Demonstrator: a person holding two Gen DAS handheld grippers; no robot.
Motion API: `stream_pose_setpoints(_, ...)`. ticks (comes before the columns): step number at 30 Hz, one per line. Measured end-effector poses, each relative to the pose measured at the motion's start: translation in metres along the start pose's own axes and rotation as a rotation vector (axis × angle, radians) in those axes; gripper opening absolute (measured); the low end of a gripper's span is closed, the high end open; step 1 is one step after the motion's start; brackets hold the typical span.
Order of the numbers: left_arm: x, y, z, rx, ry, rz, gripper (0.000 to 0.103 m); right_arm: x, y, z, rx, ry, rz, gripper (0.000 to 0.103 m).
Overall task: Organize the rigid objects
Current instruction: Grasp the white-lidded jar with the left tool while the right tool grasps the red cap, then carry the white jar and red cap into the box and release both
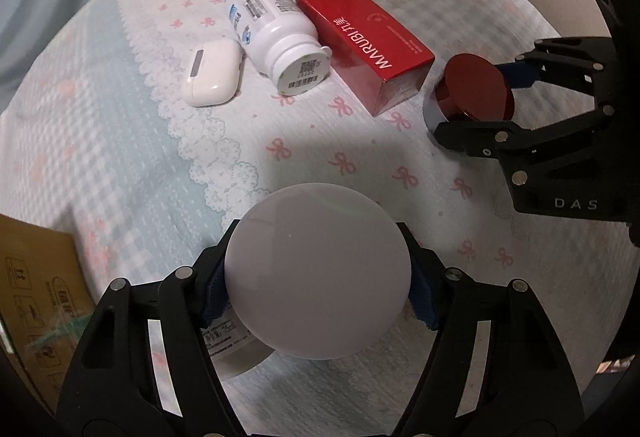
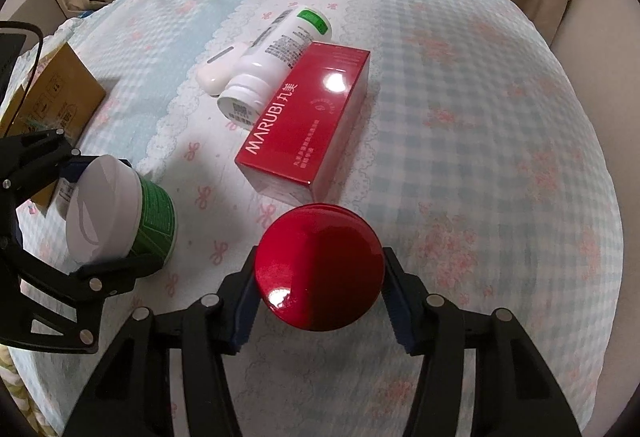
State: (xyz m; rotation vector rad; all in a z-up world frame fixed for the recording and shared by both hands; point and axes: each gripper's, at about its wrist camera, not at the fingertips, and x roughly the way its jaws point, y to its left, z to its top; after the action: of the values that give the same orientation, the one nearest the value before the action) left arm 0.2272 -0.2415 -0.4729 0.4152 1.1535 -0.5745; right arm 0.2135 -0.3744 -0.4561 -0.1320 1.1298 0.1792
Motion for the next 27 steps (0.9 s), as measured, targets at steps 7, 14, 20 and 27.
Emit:
stream_pose_setpoints(7, -0.016, -0.002, 0.005, -0.011, -0.027, 0.011, 0.069, -0.017, 0.001, -0.002, 0.008, -0.017, -0.006, 0.051)
stream_pose_setpoints(14, -0.051, -0.007, 0.011, -0.043, -0.072, 0.010, 0.069, -0.052, 0.003, 0.004, 0.021, -0.063, -0.018, 0.051)
stream_pose_setpoints(20, -0.110, -0.004, 0.017, -0.122, -0.132, 0.016, 0.069, -0.111, 0.009, 0.014, 0.043, -0.130, -0.042, 0.051)
stream_pose_setpoints(27, -0.196, -0.002, 0.011, -0.214, -0.187, 0.006, 0.069, -0.195, 0.026, 0.027, 0.061, -0.193, -0.038, 0.051)
